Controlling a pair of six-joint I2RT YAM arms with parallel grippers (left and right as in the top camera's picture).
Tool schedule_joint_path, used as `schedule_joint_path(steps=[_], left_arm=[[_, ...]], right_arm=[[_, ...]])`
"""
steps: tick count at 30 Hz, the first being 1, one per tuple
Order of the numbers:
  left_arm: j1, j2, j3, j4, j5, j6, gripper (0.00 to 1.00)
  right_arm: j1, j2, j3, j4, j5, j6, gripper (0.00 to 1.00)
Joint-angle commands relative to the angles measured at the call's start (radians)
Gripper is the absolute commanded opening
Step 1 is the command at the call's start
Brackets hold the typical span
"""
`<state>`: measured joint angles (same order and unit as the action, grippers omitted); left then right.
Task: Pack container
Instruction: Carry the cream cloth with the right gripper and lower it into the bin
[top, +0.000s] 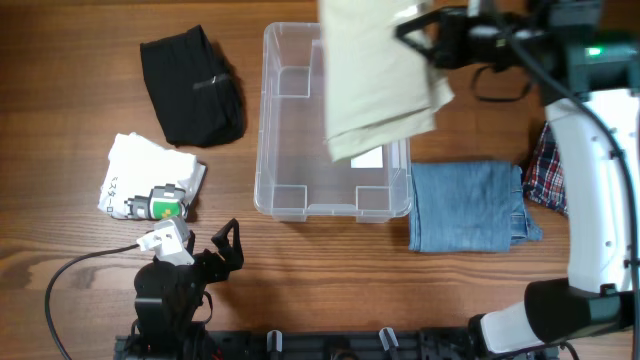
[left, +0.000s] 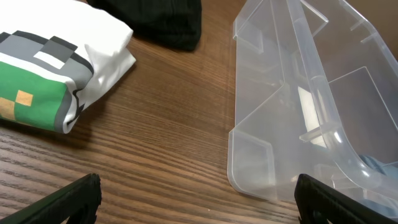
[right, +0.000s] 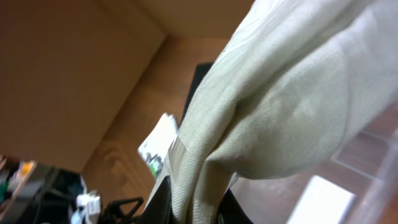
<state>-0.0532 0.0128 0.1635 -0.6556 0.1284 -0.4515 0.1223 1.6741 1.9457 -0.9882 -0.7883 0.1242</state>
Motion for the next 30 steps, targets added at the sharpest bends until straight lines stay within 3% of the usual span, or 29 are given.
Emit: schedule_joint_path(steps=[1,11,19,30], left_arm=[[-0.001,-0.010,-0.003,0.003,0.005,-0.005,1.00],[-0.001,-0.010,-0.003,0.003,0.005,-0.005,1.00],[-0.001,-0.010,-0.003,0.003,0.005,-0.005,1.00],[-0.001,-0.010,-0.003,0.003,0.005,-0.005,1.00]], right_arm=[[0.110,-0.024,0.013,0.019,0.146,0.057,0.04],[0.268,-0.017,-0.084,0.080,0.379,0.252,0.04],[0.285,-0.006,-0.317,0.273,0.384,0.247,0.04],[0.287,0.033,-0.602,0.609,0.188,0.136,0.04]])
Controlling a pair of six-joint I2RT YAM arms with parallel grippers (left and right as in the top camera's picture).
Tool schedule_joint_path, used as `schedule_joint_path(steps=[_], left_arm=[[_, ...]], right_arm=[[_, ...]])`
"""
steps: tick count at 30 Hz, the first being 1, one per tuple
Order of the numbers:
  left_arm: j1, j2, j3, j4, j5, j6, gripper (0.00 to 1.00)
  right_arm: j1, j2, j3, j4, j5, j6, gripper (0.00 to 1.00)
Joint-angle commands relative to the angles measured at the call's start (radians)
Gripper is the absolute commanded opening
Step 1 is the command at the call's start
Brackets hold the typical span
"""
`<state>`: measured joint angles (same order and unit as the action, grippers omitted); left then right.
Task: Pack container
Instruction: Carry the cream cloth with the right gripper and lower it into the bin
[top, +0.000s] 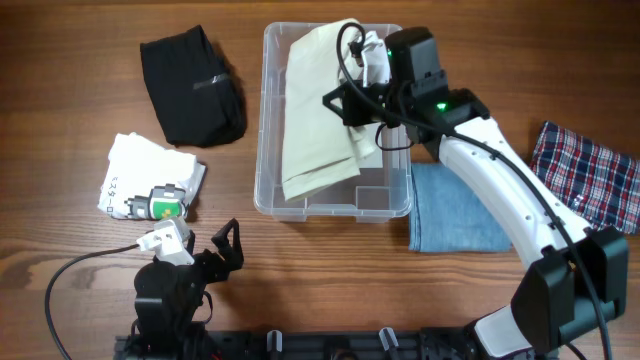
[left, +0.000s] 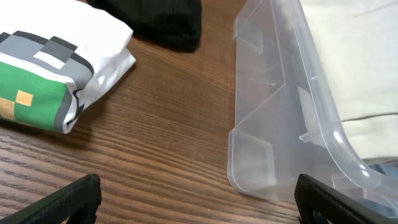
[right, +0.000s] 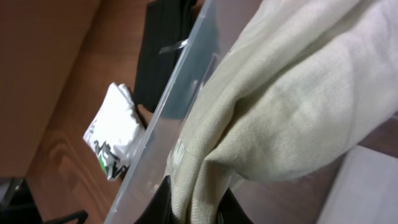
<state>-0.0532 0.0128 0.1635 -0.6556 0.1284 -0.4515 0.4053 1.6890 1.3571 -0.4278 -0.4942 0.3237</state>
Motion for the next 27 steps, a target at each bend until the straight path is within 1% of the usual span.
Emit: schedule_joint_path(steps=[1,8,14,15,16,18,21,23,24,25,27], left_arm=[[-0.001,-0.010,-0.003,0.003,0.005,-0.005,1.00],[-0.001,-0.010,-0.003,0.003,0.005,-0.005,1.00],[-0.001,-0.010,-0.003,0.003,0.005,-0.005,1.00],[-0.001,-0.010,-0.003,0.003,0.005,-0.005,1.00],[-0.001,-0.010,-0.003,0.003,0.005,-0.005,1.00],[-0.001,-0.010,-0.003,0.003,0.005,-0.005,1.00],[-0.001,-0.010,-0.003,0.003,0.005,-0.005,1.00],[-0.001,-0.010,-0.003,0.003,0.005,-0.005,1.00],[-0.001,-0.010,-0.003,0.003,0.005,-0.005,1.00],[-0.001,-0.010,-0.003,0.003,0.005,-0.005,1.00],[-0.001,-0.010,-0.003,0.003,0.005,-0.005,1.00]], right_arm=[[0.004,0.025,-0.021,0.056,-0.105,-0.063,0.04],[0.014,0.090,-0.030,0.054,-0.104,-0.062,0.04],[0.017,0.130,-0.030,0.042,-0.060,-0.061,0.06],[0.017,0.131,-0.030,0.025,-0.032,-0.062,0.13],[0.017,0.131,-0.030,0.014,-0.007,-0.063,0.17],[0.017,0.131,-0.030,-0.020,0.045,-0.092,0.21],[0.017,0.131,-0.030,-0.058,0.096,-0.124,0.24],[0.017,0.131,-0.030,-0.059,0.097,-0.141,0.35],[0.017,0.131,-0.030,-0.059,0.105,-0.141,0.36],[0.017,0.131,-0.030,-0.059,0.115,-0.142,0.41],[0.017,0.131,-0.030,-0.064,0.152,-0.142,0.45]])
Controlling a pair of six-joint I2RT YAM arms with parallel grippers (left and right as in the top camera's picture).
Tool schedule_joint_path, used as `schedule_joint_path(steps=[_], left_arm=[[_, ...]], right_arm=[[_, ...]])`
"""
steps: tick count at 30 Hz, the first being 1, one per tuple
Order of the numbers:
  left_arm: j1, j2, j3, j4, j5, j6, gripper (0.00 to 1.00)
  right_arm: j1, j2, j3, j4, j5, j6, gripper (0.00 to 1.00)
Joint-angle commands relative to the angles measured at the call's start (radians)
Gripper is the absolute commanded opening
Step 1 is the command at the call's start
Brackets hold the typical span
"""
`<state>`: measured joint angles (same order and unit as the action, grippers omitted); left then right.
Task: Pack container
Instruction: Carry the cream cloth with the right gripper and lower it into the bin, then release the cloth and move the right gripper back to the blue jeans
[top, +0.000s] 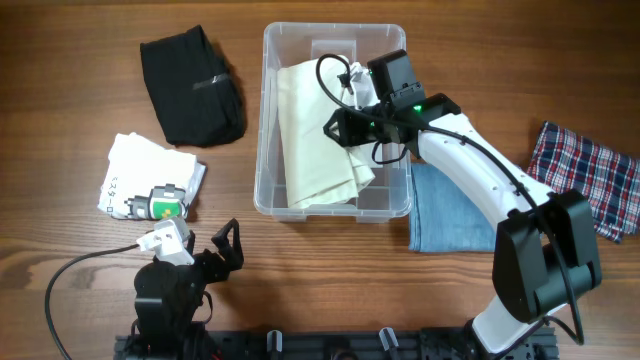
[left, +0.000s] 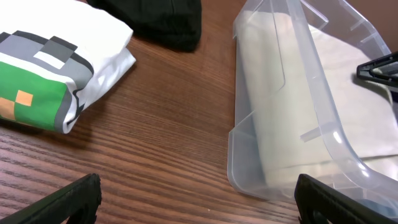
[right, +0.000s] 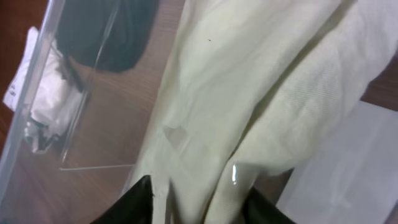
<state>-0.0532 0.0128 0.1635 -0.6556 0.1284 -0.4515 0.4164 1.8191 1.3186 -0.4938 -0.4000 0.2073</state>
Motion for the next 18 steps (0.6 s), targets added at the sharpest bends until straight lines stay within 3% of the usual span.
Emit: schedule_joint_path(steps=[1,9,18], left_arm=[[-0.001,-0.010,-0.003,0.003,0.005,-0.005,1.00],[-0.001,-0.010,-0.003,0.003,0.005,-0.005,1.00],[-0.001,-0.010,-0.003,0.003,0.005,-0.005,1.00]], right_arm=[[0.006,0.001,0.008,-0.006,0.091,-0.025,0.48],[0.006,0.000,0.009,-0.132,0.383,-0.077,0.54],[0.009,-0.037,0.011,-0.167,0.369,-0.077,0.48]])
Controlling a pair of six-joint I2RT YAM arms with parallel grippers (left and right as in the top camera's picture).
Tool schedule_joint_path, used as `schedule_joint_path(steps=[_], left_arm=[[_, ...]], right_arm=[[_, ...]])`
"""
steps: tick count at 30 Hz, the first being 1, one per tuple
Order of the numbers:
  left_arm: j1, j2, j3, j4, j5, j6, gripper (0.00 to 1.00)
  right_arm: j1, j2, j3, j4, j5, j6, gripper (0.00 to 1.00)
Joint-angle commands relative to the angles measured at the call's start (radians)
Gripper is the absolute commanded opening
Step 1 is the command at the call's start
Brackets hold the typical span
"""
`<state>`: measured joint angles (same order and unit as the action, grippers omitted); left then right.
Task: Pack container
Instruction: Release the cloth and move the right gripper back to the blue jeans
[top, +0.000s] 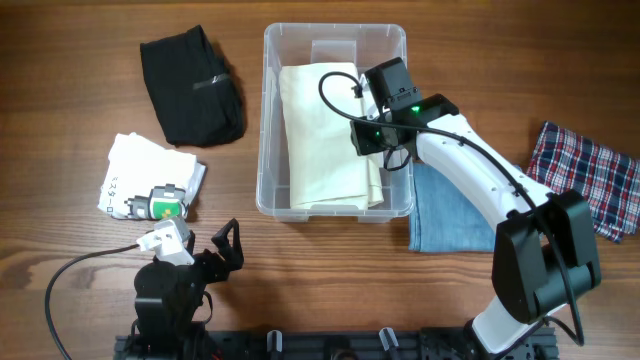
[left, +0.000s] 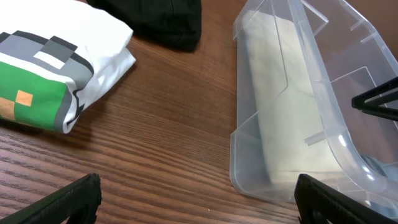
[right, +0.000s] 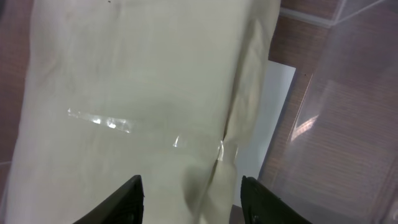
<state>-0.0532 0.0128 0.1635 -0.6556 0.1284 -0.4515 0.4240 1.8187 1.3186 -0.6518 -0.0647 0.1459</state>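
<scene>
A clear plastic container (top: 398, 45) stands mid-table. A folded cream cloth (top: 322, 135) lies flat inside it, also seen through the wall in the left wrist view (left: 283, 124). My right gripper (top: 364, 137) hovers over the cloth's right edge, inside the container. In the right wrist view it (right: 196, 202) is open, with the cream cloth (right: 124, 93) spread loose below its fingers. My left gripper (top: 226, 246) rests open at the table's front left; in its own view it (left: 199, 199) holds nothing.
A black garment (top: 192, 85) lies at the back left and a white printed shirt (top: 150, 180) in front of it. Folded blue jeans (top: 455, 210) lie right of the container, with a plaid cloth (top: 585, 175) further right.
The cream cloth was bunched between the right gripper's fingers and lay askew in the container. Now it lies flat and straight, with the gripper open above it. The left arm is unchanged.
My right gripper held the cream cloth hanging high over the container's back right. Then the cloth was lowered partly into the container, then bunched on its floor. Now it lies flat inside, released. The left arm stayed parked throughout.
</scene>
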Motion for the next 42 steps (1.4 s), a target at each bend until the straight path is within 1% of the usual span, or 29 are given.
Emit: schedule_joint_path(steps=[1,5,8,10,12,15,18,21,23,28,30,31,32,34,35,37,39,40,42], left_arm=[[-0.001,-0.010,-0.003,0.003,0.005,-0.005,1.00],[-0.001,-0.010,-0.003,0.003,0.005,-0.005,1.00],[-0.001,-0.010,-0.003,0.003,0.005,-0.005,1.00],[-0.001,-0.010,-0.003,0.003,0.005,-0.005,1.00],[-0.001,-0.010,-0.003,0.003,0.005,-0.005,1.00],[-0.001,-0.010,-0.003,0.003,0.005,-0.005,1.00],[-0.001,-0.010,-0.003,0.003,0.005,-0.005,1.00],[-0.001,-0.010,-0.003,0.003,0.005,-0.005,1.00],[-0.001,-0.010,-0.003,0.003,0.005,-0.005,1.00],[-0.001,-0.010,-0.003,0.003,0.005,-0.005,1.00],[-0.001,-0.010,-0.003,0.003,0.005,-0.005,1.00],[-0.001,-0.010,-0.003,0.003,0.005,-0.005,1.00],[-0.001,-0.010,-0.003,0.003,0.005,-0.005,1.00],[-0.001,-0.010,-0.003,0.003,0.005,-0.005,1.00],[-0.001,-0.010,-0.003,0.003,0.005,-0.005,1.00],[-0.001,-0.010,-0.003,0.003,0.005,-0.005,1.00],[-0.001,-0.010,-0.003,0.003,0.005,-0.005,1.00],[-0.001,-0.010,-0.003,0.003,0.005,-0.005,1.00],[-0.001,-0.010,-0.003,0.003,0.005,-0.005,1.00]], right_arm=[[0.002,-0.060,0.013,-0.008,0.013,-0.015,0.48],[0.002,-0.182,0.029,-0.010,-0.098,0.002,0.47],[0.002,-0.285,0.029,-0.055,-0.100,0.040,0.40],[0.002,-0.348,0.029,-0.109,-0.058,0.052,0.33],[0.002,-0.406,0.029,-0.182,0.026,0.103,0.24],[-0.004,-0.482,0.029,-0.289,0.159,0.153,0.23],[-0.037,-0.516,0.029,-0.367,0.170,0.180,0.23],[-0.135,-0.530,0.029,-0.493,0.170,0.214,0.23],[-0.213,-0.530,0.029,-0.544,0.170,0.222,0.25],[-0.452,-0.532,0.029,-0.632,0.170,0.217,0.30],[-0.533,-0.532,0.026,-0.640,0.170,0.190,0.31],[-0.576,-0.532,0.021,-0.639,0.169,0.184,0.40],[-0.625,-0.531,0.011,-0.637,0.168,0.171,0.57],[-0.715,-0.531,-0.011,-0.628,0.152,0.159,0.84],[-0.759,-0.531,-0.029,-0.618,0.126,0.145,0.91],[-0.823,-0.531,-0.072,-0.593,0.061,0.114,0.99],[-0.885,-0.531,-0.132,-0.560,-0.011,0.085,1.00],[-0.930,-0.531,-0.191,-0.521,-0.058,0.069,1.00],[-0.974,-0.531,-0.278,-0.461,-0.113,0.066,1.00]])
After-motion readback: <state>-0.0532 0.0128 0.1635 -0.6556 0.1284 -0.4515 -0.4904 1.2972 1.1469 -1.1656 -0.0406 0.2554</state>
